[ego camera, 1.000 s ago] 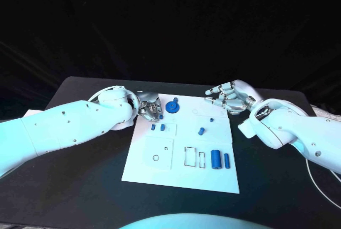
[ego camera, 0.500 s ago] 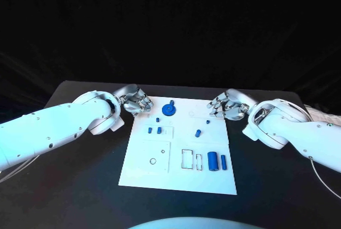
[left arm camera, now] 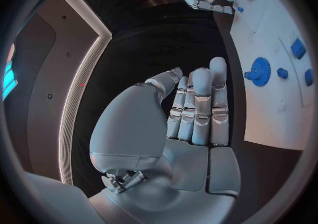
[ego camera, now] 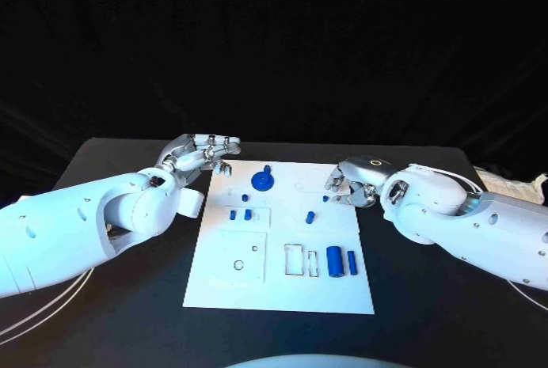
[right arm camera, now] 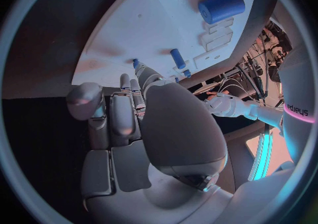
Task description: Assemble the parts on the task board
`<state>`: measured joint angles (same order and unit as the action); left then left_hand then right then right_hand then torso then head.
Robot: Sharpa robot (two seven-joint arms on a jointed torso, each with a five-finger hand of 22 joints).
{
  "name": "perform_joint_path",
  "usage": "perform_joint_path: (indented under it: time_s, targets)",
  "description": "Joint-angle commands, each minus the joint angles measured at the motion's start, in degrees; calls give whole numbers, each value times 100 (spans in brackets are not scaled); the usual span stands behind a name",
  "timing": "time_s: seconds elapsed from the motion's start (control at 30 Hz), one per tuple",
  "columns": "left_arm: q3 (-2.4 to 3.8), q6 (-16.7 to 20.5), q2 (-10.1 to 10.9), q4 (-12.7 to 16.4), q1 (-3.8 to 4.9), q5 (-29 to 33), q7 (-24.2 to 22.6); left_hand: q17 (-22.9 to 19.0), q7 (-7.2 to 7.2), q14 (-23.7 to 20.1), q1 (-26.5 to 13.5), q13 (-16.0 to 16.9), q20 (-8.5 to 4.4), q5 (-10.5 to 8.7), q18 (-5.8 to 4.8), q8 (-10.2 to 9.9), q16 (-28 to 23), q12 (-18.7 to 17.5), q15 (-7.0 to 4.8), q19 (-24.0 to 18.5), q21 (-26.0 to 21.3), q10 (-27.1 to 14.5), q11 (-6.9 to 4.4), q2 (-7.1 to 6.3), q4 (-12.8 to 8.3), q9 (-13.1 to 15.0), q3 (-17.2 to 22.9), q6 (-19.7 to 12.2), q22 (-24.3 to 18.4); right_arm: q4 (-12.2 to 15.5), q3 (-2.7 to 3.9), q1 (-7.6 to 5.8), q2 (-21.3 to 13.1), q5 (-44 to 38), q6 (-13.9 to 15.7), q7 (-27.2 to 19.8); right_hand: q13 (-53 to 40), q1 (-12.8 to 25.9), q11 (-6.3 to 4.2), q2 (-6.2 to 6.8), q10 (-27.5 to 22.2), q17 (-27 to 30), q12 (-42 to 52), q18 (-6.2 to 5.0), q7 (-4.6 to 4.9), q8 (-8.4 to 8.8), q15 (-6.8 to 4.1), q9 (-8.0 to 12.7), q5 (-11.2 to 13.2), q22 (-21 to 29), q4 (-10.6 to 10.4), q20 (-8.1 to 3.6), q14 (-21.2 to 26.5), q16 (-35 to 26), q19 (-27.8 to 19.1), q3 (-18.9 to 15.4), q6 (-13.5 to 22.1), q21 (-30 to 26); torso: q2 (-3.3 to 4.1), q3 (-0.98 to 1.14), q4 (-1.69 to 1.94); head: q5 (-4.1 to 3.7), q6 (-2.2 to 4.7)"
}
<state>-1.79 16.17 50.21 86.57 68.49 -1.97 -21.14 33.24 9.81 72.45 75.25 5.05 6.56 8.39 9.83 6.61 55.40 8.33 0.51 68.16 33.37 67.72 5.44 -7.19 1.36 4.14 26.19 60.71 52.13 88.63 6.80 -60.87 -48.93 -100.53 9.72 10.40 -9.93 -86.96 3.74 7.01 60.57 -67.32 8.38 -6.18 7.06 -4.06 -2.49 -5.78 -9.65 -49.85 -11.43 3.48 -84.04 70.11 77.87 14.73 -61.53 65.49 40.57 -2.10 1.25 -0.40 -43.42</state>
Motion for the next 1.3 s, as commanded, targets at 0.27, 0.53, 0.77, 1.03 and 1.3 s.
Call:
perform_joint_path:
  time_s: [0.27, 0.53, 0.77, 1.03, 1.3]
  targets:
    - [0, -9, 16, 150, -17, 828, -399, -106, -8, -47, -134, 19, 8, -43, 63, 42, -63, 94, 27, 1, -117, -83, 9, -22, 108, -12, -279, -64, -93, -147, -1, 58, 230, -576, -175, 230, 210, 32, -4, 38, 77, 14, -78, -110, -19, 22, -48, 10, 95, 19, 17, -57, -227, -19, 37, 189, -20, -48, 13, 0, 18, -1, -8]
    - [-1, -9, 28, 202, -21, 832, -376, -159, -2, -65, -140, 24, 11, -57, 62, 49, -90, 126, 32, 16, -164, -113, 15, -8, 139, -16, -373, -83, -132, -237, -8, 70, 328, -541, -313, 233, 342, 67, -15, -10, 223, 15, -85, -106, -31, -8, -53, -11, 107, 20, 48, -60, -236, -3, 67, 350, -136, -59, 10, 6, -1, 54, -49]
    - [-1, -21, 20, 210, -22, 833, -365, -183, 0, -72, -142, 27, 13, -69, 62, 52, -101, 141, 34, 25, -186, -129, 18, -4, 154, -17, -422, -93, -151, -308, -17, 80, 384, -534, -457, 225, 462, 78, -30, -80, 408, 17, -102, -102, -43, -29, -50, -44, 265, 24, 138, -58, -239, 14, 90, 559, -261, -72, 5, 5, -2, 53, -70]
    - [-1, -31, 10, 205, -24, 833, -342, -218, 1, -85, -130, 30, 15, -77, 62, 55, -119, 156, 35, 33, -207, -145, 18, 7, 162, -18, -459, -103, -169, -363, -25, 120, 455, -513, -579, 206, 525, 131, -47, -74, 553, 10, -108, -97, -54, -49, -32, -76, 317, 11, 208, -48, -243, 35, 109, 663, -357, -69, 4, 7, 8, 59, -91]
    - [-1, -21, 1, 190, -25, 833, -309, -235, 2, -92, -95, 32, 15, -77, 63, 59, -126, 172, 35, 41, -231, -166, 19, 24, 157, -20, -490, -115, -189, -369, -28, 136, 477, -450, -591, 200, 561, 181, -62, -88, 663, -15, -118, -90, -64, -67, -12, -106, 356, -23, 262, -36, -251, 71, 131, 731, -434, -48, 2, 4, 1, 67, -94]
